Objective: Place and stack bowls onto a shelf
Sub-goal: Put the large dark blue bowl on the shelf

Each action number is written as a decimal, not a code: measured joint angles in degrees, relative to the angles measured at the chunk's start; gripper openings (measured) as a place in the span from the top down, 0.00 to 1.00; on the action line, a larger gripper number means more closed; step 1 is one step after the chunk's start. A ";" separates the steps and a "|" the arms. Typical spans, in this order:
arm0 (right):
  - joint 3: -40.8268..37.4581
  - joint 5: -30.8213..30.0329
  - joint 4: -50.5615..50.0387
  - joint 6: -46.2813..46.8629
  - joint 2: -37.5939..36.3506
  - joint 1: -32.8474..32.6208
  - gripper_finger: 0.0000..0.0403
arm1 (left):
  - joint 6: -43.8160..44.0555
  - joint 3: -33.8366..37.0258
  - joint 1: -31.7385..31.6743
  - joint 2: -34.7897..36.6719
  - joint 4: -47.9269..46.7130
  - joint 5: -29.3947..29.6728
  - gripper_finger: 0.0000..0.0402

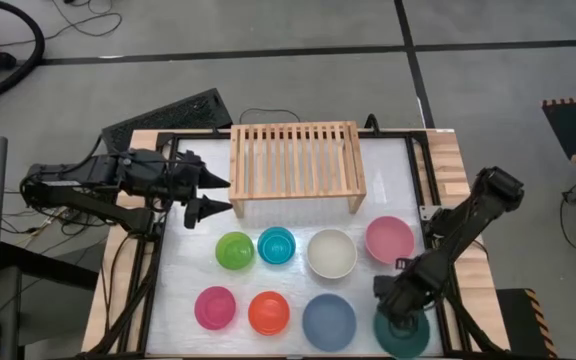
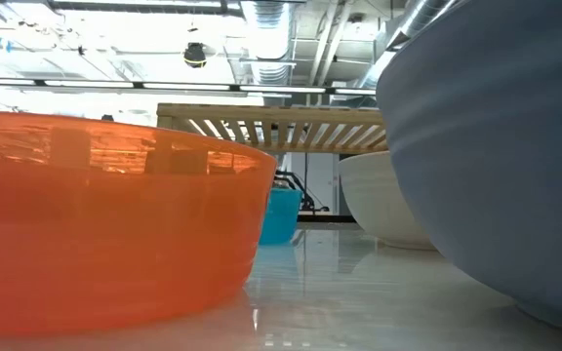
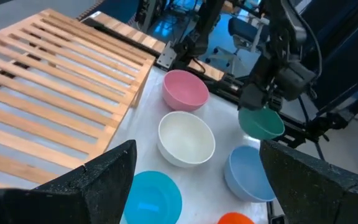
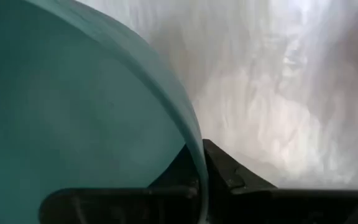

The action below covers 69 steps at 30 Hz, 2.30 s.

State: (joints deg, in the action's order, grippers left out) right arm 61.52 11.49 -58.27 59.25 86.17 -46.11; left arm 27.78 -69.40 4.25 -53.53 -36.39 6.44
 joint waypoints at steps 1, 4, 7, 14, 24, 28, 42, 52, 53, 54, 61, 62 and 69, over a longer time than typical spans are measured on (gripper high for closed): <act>0.02 -0.06 -0.56 1.24 -1.60 0.80 0.94 | 0.34 -0.03 0.01 0.14 0.03 0.00 0.19; 1.27 -2.00 -2.68 4.08 -6.85 3.88 0.94 | 1.79 -0.03 0.02 0.57 0.03 0.00 0.19; 4.25 -7.51 -6.10 5.24 -11.71 8.46 0.94 | 2.70 -0.05 0.01 1.38 -0.30 0.00 0.19; 16.46 -22.26 -13.96 -0.80 -19.18 26.75 0.94 | 4.39 -0.09 0.00 3.29 -2.88 4.52 0.21; 37.71 -15.35 -17.09 -21.32 -12.74 66.51 0.94 | 5.82 -0.09 0.00 3.82 -6.34 7.85 0.33; 43.64 -10.20 -19.73 -29.63 -6.66 77.62 0.94 | 6.02 -0.10 0.00 3.82 -6.41 8.24 0.34; 50.66 0.69 -20.85 -40.41 12.59 89.70 0.94 | 7.10 -0.09 0.00 3.82 -9.80 9.44 0.34; 59.95 0.34 -25.27 -41.36 20.57 90.86 0.94 | 5.52 -0.09 0.00 3.82 -9.61 12.07 0.34; 60.97 0.10 -25.83 -41.55 21.53 90.86 0.94 | 5.44 -0.09 0.00 3.82 -9.59 12.32 0.34; 62.02 -0.01 -26.46 -41.74 22.43 90.84 0.94 | 5.45 -0.09 0.00 3.82 -9.59 12.39 0.34; 70.42 -4.35 -31.66 -43.24 29.04 91.63 0.94 | 5.64 -0.09 0.00 3.82 -9.58 12.39 0.34; 70.55 -5.06 -31.61 -43.21 29.17 91.68 0.94 | 5.86 -0.09 0.00 3.82 -9.59 12.39 0.34; 69.92 0.54 -31.75 -42.85 28.20 93.81 0.94 | 6.78 -0.09 0.00 3.82 -9.58 11.98 0.34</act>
State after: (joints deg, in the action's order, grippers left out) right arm 131.44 12.03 -90.03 16.41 114.37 47.71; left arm 34.57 -69.49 4.25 -49.71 -45.97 18.41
